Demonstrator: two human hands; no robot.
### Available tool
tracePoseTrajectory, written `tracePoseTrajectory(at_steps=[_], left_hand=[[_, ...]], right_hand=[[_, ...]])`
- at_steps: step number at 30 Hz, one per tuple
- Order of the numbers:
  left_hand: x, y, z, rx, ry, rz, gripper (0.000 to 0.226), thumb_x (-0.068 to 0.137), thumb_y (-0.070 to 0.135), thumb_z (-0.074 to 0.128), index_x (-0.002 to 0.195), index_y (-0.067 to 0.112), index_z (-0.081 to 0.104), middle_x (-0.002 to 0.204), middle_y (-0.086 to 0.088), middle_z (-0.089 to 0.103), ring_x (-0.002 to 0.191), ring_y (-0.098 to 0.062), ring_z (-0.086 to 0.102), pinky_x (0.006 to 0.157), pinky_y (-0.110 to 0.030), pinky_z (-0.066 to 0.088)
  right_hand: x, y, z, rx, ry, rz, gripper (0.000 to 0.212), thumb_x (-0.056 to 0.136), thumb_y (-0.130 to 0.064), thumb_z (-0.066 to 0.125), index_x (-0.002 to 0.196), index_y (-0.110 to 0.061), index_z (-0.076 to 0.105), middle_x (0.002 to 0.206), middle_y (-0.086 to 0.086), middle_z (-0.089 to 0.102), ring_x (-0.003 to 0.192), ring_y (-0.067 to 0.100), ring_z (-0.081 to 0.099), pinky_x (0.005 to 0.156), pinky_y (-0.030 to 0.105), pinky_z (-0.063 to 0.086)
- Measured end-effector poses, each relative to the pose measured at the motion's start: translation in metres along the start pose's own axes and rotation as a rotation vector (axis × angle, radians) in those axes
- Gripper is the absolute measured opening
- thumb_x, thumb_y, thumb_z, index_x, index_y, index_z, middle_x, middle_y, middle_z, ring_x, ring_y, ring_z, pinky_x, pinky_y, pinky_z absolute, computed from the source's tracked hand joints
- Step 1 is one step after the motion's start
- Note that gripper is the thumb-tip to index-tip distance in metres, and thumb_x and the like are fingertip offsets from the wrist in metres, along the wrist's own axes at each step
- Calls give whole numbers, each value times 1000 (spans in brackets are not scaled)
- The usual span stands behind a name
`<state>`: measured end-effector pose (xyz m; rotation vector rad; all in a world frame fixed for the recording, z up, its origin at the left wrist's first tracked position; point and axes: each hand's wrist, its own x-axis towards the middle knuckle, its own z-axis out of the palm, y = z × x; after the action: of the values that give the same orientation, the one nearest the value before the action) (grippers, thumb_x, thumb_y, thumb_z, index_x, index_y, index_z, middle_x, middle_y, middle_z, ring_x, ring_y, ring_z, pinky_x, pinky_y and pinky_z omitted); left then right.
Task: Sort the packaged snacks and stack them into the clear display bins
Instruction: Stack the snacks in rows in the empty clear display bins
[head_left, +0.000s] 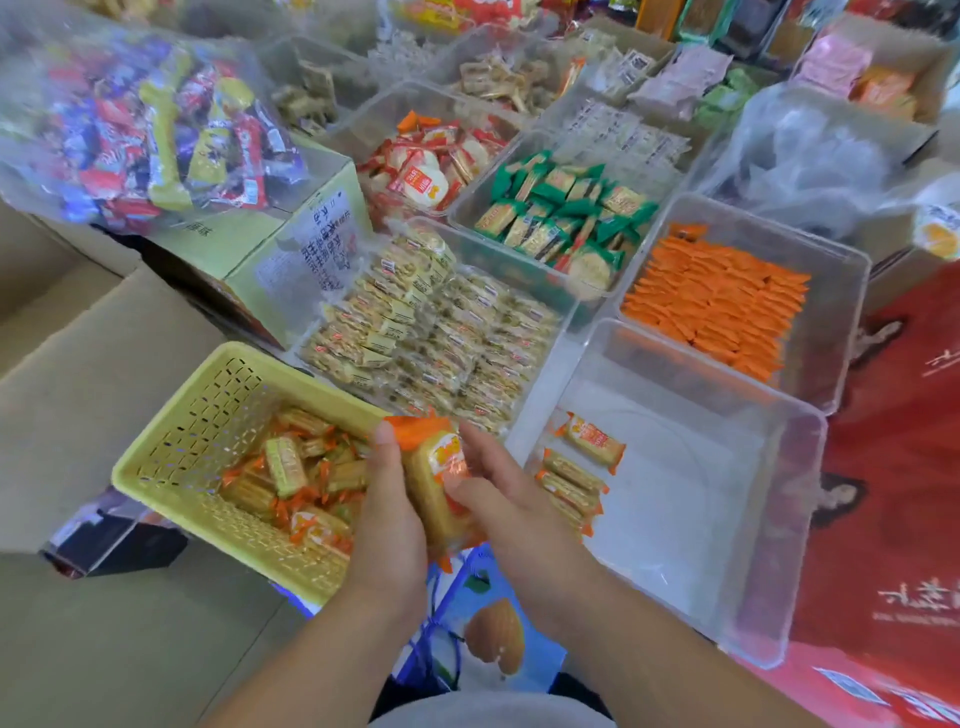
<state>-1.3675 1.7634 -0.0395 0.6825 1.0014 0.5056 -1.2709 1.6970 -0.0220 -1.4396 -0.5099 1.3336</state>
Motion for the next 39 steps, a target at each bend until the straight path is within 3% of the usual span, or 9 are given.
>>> tracePoseTrajectory(at_steps=[4,9,13,18,21,26,31,35,39], left_hand=[[-5,-21,46,41,75,113,104,46,94,72,124,25,72,118,-4,77,106,-19,75,74,-31,62],[12,-33,80,364,98,112,91,59,74,70,128,15,64,119,-14,72,104,-24,74,78,-41,59],[37,-38,106,445,-58,-22,96,58,76,66,131,14,65,122,-13,73,110,-27,72,97,-51,57],[79,-55,136,703,-358,-69,82,62,95,52,114,35,73,110,0,78,105,-21,74,95,-49,58],[113,-70,151,836,-370,80,68,70,93,36,103,43,69,110,11,70,114,-19,65,89,-32,50],[181,-100,155,1764,-561,381,70,96,45,62,154,12,40,160,-10,37,146,-28,38,118,-34,29],[213,-115,151,2357,-831,316,93,96,58,53,163,12,8,171,-9,12,157,-30,10,126,-48,12],[215,-118,155,2366,-798,354,86,95,61,49,158,9,24,154,-12,40,145,-32,36,122,-49,22],[201,-112,153,2400,-786,342,58,94,60,49,130,15,57,127,-8,50,120,-31,52,96,-43,42]], right_hand=[[-13,-4,-41,34,-138,-6,39,101,-28,54,133,-48,51,109,-39,67,106,-15,62,81,6,49],[-16,0,-84,-11,-66,-86,26,106,-24,49,125,-39,59,110,-35,66,105,-18,58,87,6,46],[-9,15,-118,125,20,-34,63,98,-35,65,154,-35,36,139,-20,58,131,3,55,115,40,42],[1,40,-169,370,135,-66,57,82,-23,72,136,-33,59,122,9,71,109,25,69,88,40,57],[6,61,-198,394,426,-10,39,82,-17,70,121,-22,70,115,14,72,94,26,71,77,39,59],[16,102,-238,334,819,170,25,89,-9,72,112,-20,69,95,0,76,76,13,70,60,28,57],[24,124,-248,223,882,246,31,80,-22,82,106,-29,69,91,-9,75,77,9,73,63,31,62],[29,129,-252,156,870,251,37,71,-28,84,103,-33,68,88,-12,74,81,17,73,67,42,64],[40,125,-254,8,823,260,36,71,-26,86,101,-31,66,92,-3,73,76,20,72,61,48,63]])
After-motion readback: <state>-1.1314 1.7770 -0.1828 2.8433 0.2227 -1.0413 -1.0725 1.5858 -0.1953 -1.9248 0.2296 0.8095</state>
